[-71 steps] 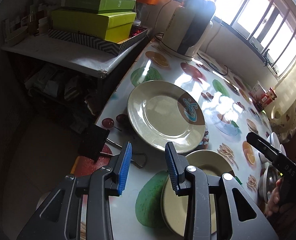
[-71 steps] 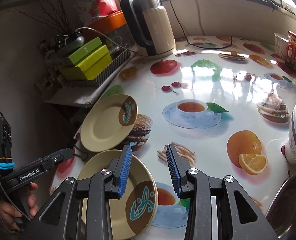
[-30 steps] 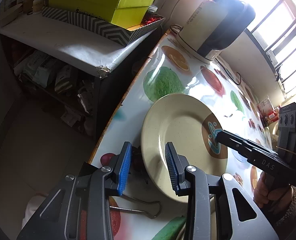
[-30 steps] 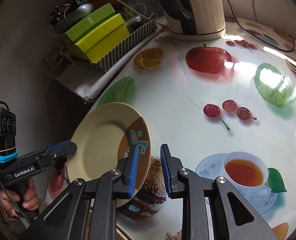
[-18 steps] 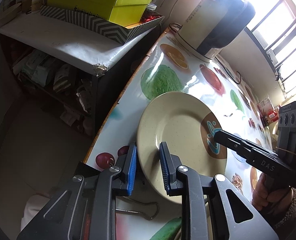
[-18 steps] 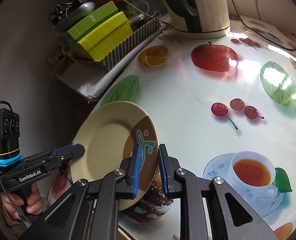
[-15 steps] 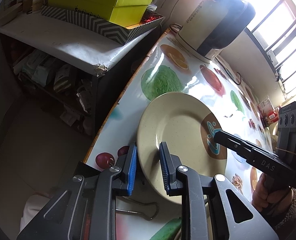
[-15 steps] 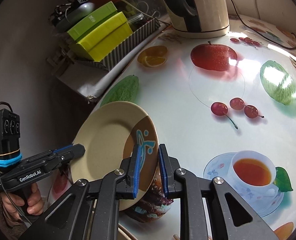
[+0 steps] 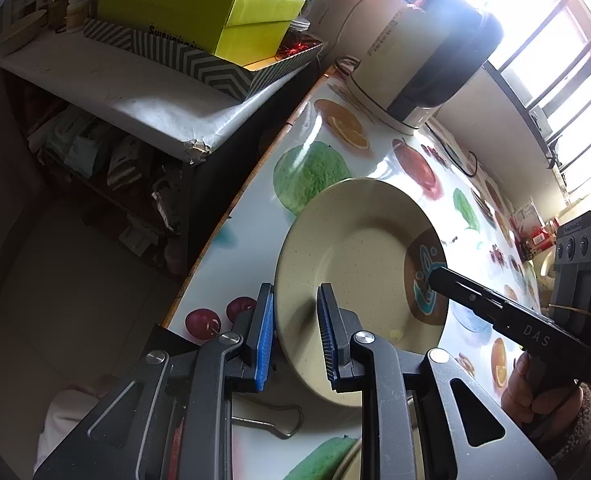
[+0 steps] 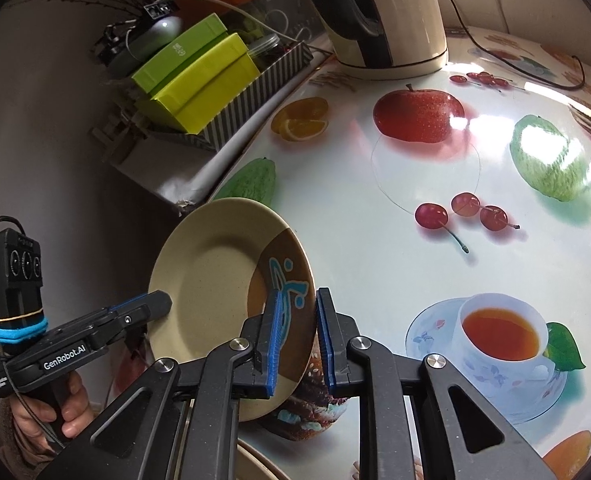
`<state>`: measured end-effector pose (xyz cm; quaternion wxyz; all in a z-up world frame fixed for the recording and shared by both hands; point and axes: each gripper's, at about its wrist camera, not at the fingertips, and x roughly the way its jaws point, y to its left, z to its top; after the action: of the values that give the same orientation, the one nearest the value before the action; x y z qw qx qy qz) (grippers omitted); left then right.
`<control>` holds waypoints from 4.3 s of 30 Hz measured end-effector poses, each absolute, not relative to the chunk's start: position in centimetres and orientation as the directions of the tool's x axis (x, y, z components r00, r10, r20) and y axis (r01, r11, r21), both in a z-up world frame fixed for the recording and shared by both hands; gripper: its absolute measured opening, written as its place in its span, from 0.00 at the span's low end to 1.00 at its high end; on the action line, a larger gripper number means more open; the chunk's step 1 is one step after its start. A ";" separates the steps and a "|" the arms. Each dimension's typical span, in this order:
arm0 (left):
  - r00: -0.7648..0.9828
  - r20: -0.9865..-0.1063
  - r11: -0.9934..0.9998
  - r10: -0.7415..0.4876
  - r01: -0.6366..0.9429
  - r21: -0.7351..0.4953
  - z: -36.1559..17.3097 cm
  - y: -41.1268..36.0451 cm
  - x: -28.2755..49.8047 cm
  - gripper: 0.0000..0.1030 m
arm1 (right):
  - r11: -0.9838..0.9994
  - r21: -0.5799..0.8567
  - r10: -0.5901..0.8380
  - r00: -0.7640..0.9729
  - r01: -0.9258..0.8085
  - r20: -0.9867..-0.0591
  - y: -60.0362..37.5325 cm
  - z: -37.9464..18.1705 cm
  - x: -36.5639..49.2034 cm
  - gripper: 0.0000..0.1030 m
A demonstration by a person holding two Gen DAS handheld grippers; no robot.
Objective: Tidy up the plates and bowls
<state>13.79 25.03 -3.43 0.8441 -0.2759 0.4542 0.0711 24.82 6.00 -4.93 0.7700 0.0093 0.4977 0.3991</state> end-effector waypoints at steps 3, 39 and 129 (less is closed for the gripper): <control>0.585 -0.801 0.842 -0.126 -0.365 -0.398 -2.9 24.8 13.7 0.22 | 0.677 0.419 0.635 0.193 -0.605 -0.748 5.6 -4.4 24.7 0.17; 0.634 -0.760 0.877 -0.142 -0.276 -0.394 1.6 19.5 8.5 0.22 | 0.654 0.460 0.703 0.260 -0.600 -0.662 -1.8 0.3 17.5 0.17; 0.528 -0.841 0.895 -0.122 -0.309 -0.323 -2.0 15.5 3.8 0.22 | 0.725 0.296 0.576 0.311 -0.621 -0.756 -4.3 -3.8 10.1 0.22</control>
<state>3.79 15.48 -1.96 0.8451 -0.2228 0.4829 0.0552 10.07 -4.28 -3.75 0.8093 -0.0252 0.4557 0.3697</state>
